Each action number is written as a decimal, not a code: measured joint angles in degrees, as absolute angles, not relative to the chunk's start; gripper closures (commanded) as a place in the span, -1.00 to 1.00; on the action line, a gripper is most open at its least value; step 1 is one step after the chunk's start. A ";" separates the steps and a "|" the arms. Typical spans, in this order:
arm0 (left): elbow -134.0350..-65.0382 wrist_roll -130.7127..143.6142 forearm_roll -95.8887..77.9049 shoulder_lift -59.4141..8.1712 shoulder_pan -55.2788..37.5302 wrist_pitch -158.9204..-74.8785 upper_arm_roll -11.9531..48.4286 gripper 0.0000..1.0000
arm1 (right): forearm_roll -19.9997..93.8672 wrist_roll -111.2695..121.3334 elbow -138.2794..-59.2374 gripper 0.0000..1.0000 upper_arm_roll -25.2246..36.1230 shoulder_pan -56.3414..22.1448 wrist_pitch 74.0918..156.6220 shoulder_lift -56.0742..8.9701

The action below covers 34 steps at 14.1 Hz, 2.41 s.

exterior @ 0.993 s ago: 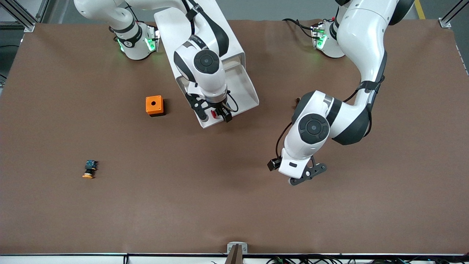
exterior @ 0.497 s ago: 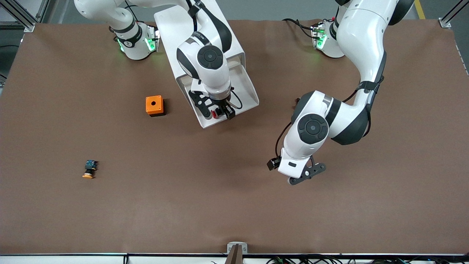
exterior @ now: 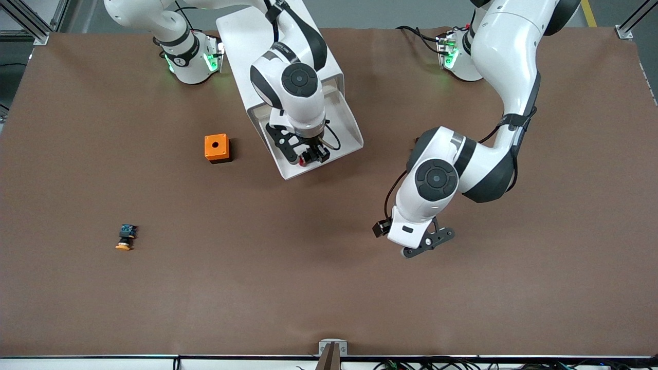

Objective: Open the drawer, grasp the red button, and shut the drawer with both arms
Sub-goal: 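Lower the right gripper into the drawer and grasp the red button, then lift the red button out of the drawer with the right gripper, then carry the red button toward the yellow button while the left gripper pushes the drawer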

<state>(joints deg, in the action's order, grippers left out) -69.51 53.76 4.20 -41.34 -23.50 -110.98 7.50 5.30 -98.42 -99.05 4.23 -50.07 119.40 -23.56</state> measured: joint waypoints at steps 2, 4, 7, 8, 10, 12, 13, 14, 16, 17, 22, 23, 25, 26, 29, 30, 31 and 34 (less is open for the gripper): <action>-69.54 53.76 4.20 -41.34 -23.49 -110.98 7.50 -0.99 | 5.27 -98.39 -98.95 0.93 4.23 -50.07 118.35 -23.56; -69.56 53.76 4.20 -41.34 -23.49 -110.98 7.50 -0.99 | 5.26 -98.39 -98.69 1.00 4.23 -50.07 118.17 -23.57; -69.57 53.76 4.20 -41.34 -23.49 -110.98 7.50 -0.99 | 5.20 -97.73 -96.67 1.00 4.42 -50.08 117.13 -23.57; -69.58 53.76 4.20 -41.34 -23.49 -110.98 7.50 -0.99 | 5.16 -97.01 -95.29 1.00 4.60 -50.07 115.69 -23.57; -69.58 53.76 4.20 -41.34 -23.49 -110.98 7.50 -0.99 | 4.92 -94.52 -92.32 1.00 5.16 -49.82 111.69 -23.54; -69.59 53.76 4.20 -41.34 -23.49 -110.98 7.50 -0.99 | 4.58 -90.15 -90.72 1.00 5.59 -48.67 109.77 -23.39; -69.59 53.76 4.20 -41.34 -23.49 -110.98 7.50 -0.99 | 4.23 -87.62 -90.45 1.00 5.77 -47.82 109.48 -23.32; -69.58 53.76 4.20 -41.34 -23.49 -110.98 7.50 -0.99 | 3.50 -85.08 -90.43 1.00 5.87 -46.96 109.43 -23.28; -69.58 53.76 4.20 -41.34 -23.49 -111.04 7.54 -0.99 | 2.32 -80.12 -90.41 1.00 5.93 -45.25 109.43 -23.26; -69.59 53.76 4.20 -41.34 -23.49 -111.06 7.60 -0.99 | 2.10 -77.42 -90.40 1.00 5.95 -44.35 109.42 -23.17; -69.62 53.76 4.20 -41.34 -23.65 -111.06 8.78 -0.99 | 1.98 -58.82 -90.40 1.00 6.22 -36.48 107.64 -21.75; -69.66 53.76 4.20 -41.34 -23.83 -111.06 8.99 -0.99 | 1.98 -55.32 -90.44 1.00 6.25 -34.90 107.26 -21.43; -69.79 53.76 4.20 -41.35 -24.60 -111.06 9.30 -0.99 | 1.97 -49.29 -90.73 1.00 6.31 -31.86 107.23 -21.18; -69.88 53.82 4.20 -41.35 -25.25 -111.06 9.38 -0.99 | 1.96 -46.18 -90.98 1.00 6.33 -30.20 107.44 -21.19; -70.58 57.10 4.20 -41.35 -28.03 -111.06 9.48 -0.99 | 1.94 -35.32 -92.47 1.00 6.39 -24.34 110.89 -21.30; -70.87 58.19 4.20 -41.37 -29.01 -111.07 9.51 -0.99 | 1.94 -32.33 -93.02 1.00 6.40 -22.61 112.62 -21.45; -71.12 59.15 4.20 -41.40 -30.07 -111.06 9.53 -0.99 | 1.94 -29.82 -93.80 1.00 6.39 -21.14 114.78 -21.75; -71.53 62.43 4.20 -41.85 -33.20 -111.07 9.55 -0.99 | 1.94 -23.29 -97.77 1.00 6.33 -17.48 123.44 -23.99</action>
<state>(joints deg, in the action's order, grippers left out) -71.53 62.43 4.20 -41.85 -33.20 -111.07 9.55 1.94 -23.29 -97.77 6.33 -17.48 123.44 -23.99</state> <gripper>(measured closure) 0.000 0.586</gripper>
